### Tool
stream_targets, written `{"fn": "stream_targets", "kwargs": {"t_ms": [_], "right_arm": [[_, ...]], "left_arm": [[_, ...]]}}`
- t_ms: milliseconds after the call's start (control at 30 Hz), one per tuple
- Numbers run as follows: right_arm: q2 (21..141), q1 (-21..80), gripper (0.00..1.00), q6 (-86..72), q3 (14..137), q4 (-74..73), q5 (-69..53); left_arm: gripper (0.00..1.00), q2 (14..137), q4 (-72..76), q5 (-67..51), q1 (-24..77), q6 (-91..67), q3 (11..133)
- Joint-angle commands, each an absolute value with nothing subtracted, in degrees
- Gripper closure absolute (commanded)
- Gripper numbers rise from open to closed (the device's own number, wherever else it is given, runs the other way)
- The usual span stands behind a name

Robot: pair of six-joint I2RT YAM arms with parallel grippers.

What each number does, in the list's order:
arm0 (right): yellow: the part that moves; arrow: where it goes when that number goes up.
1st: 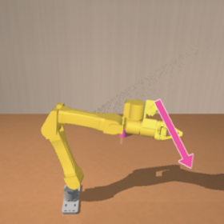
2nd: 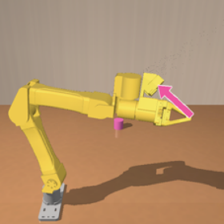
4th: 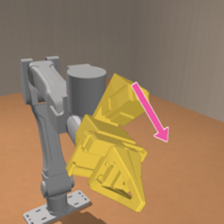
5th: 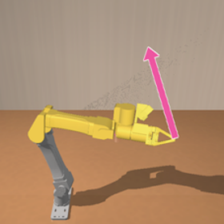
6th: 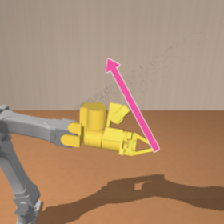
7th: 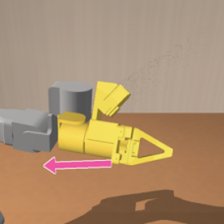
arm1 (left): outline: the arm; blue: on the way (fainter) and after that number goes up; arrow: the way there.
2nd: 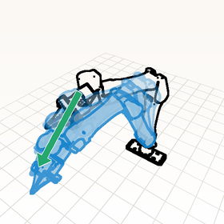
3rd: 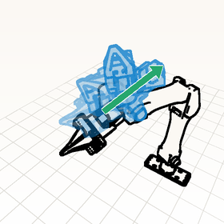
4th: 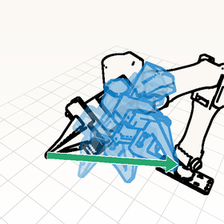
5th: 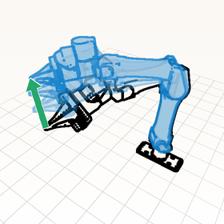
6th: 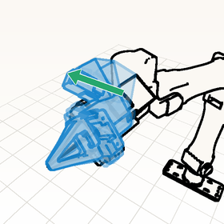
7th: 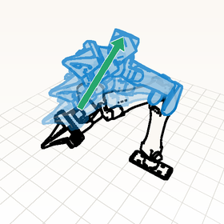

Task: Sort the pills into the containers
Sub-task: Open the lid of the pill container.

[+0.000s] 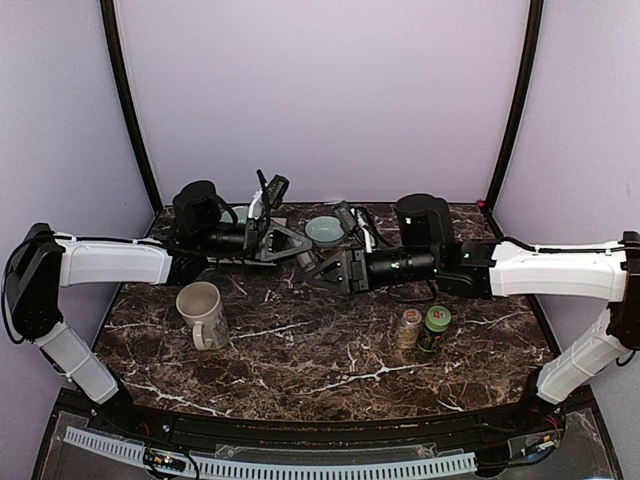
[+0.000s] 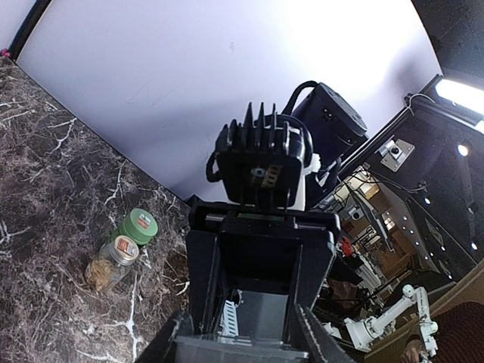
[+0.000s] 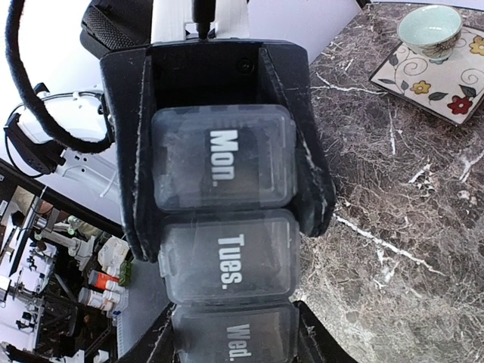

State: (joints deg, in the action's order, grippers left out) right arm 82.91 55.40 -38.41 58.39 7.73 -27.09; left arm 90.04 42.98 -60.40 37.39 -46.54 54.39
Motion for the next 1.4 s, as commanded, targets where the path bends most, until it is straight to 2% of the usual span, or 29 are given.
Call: {"fn": "stream_targets", "kwargs": {"t_ms": [0, 433, 733, 967, 1367], "right_arm": [[80.6, 54.5, 0.56, -40.9, 56.3, 13.8, -28.1], [79.2, 52.2, 0.57, -47.1, 51.5, 23.3, -31.0], [78.8, 49.8, 0.53, -54.7, 46.7, 34.3, -34.7], [78.5, 49.4, 0.51, -55.2, 46.1, 35.1, -34.8], [78.6, 49.4, 0.59, -50.8, 48.0, 26.6, -31.9]], "left_arm": [[0.71, 87.6, 43.2, -61.5, 37.0, -45.6, 54.7], [0.71, 87.6, 43.6, -61.7, 36.8, -45.9, 53.9], [0.71, 88.0, 45.5, -62.3, 36.7, -47.3, 54.0], [0.71, 88.4, 46.4, -62.5, 36.7, -47.9, 54.1], [0.71, 88.8, 48.2, -62.7, 36.7, -49.4, 54.4]]}}
